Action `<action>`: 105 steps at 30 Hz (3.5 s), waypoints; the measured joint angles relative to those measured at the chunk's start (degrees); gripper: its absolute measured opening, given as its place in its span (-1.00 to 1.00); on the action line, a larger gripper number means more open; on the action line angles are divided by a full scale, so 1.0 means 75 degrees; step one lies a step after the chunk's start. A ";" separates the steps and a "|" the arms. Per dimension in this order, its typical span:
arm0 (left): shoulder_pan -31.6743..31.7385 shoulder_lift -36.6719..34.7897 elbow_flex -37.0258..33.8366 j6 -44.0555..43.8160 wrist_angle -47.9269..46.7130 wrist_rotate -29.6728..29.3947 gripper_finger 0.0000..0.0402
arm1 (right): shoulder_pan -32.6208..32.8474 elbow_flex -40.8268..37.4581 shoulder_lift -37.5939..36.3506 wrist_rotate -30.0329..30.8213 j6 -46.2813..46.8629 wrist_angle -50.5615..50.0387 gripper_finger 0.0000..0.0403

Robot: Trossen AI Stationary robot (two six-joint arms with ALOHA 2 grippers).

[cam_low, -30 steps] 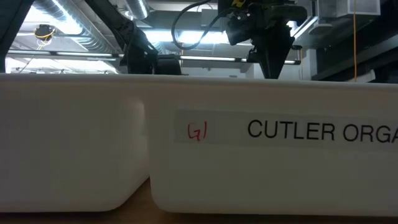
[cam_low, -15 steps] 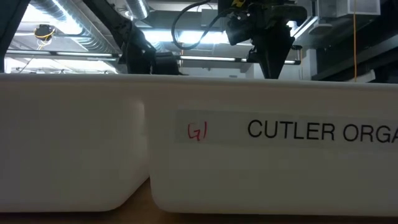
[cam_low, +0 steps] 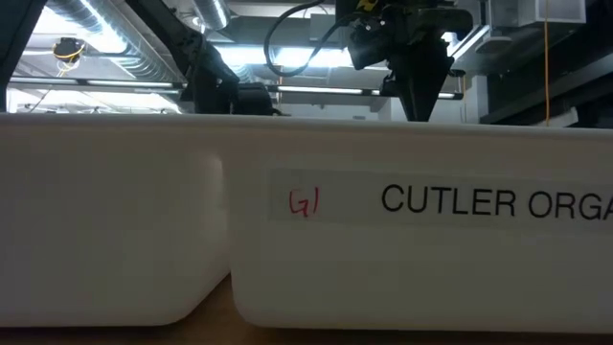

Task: Sort silverware
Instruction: Put the silver fork into the white silverware tray

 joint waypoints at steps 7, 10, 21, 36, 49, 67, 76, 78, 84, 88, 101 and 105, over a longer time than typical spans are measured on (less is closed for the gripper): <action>0.0000 -0.0003 0.0000 0.0683 -0.0078 0.0003 -0.85 | 0.0000 0.0000 0.0000 0.0000 0.0000 0.0005 -0.45; 0.0000 -0.0003 0.0000 0.0933 -0.0081 0.0006 -0.85 | 0.0000 0.0000 0.0000 0.0000 0.0000 0.0006 -0.45; 0.0006 0.0186 0.0000 0.1261 0.0132 -0.0090 -0.85 | 0.0000 0.0000 0.0000 0.0000 0.0003 0.0023 -0.45; 0.0138 0.0250 0.0003 0.1593 0.0087 -0.0175 -0.85 | 0.0000 0.0000 0.0000 0.0000 0.0003 0.0026 -0.45; 0.0256 0.0422 0.0017 0.1449 0.0126 0.0149 -0.85 | 0.0000 0.0000 0.0000 0.0000 0.0003 0.0029 -0.45; 0.0242 0.0233 -0.0017 -0.0832 -0.0022 0.0213 -0.98 | 0.0000 0.0000 0.0000 0.0000 0.0001 0.0024 -0.45; 0.0248 -0.0205 -0.0012 -0.1536 -0.0196 0.0239 -0.99 | 0.0000 0.0000 0.0000 0.0000 0.0000 0.0015 -0.45; 0.0248 -0.0282 -0.0009 -0.1741 -0.0331 0.0248 -0.99 | -0.0001 0.0000 0.0000 0.0000 0.0000 -0.0003 -0.45; 0.0242 -0.0715 -0.0003 -0.2645 -0.0814 0.0868 -0.99 | 0.0000 0.0000 -0.0030 0.0000 -0.0161 -0.0141 -0.45; 0.0206 -0.1102 0.0000 -0.3480 -0.0859 0.1687 -0.99 | -0.0036 0.0000 -0.0224 0.0091 -0.0327 -0.0313 -0.45; -0.1144 -0.1475 0.0006 -0.5835 0.0463 0.2977 -0.98 | -0.1250 0.0003 -0.1759 0.0743 -0.0396 -0.0402 -0.45; -0.1810 -0.1475 0.0006 -0.6909 0.1854 0.3067 -0.99 | -0.1915 0.0003 -0.1942 0.0807 -0.0419 -0.0393 -0.45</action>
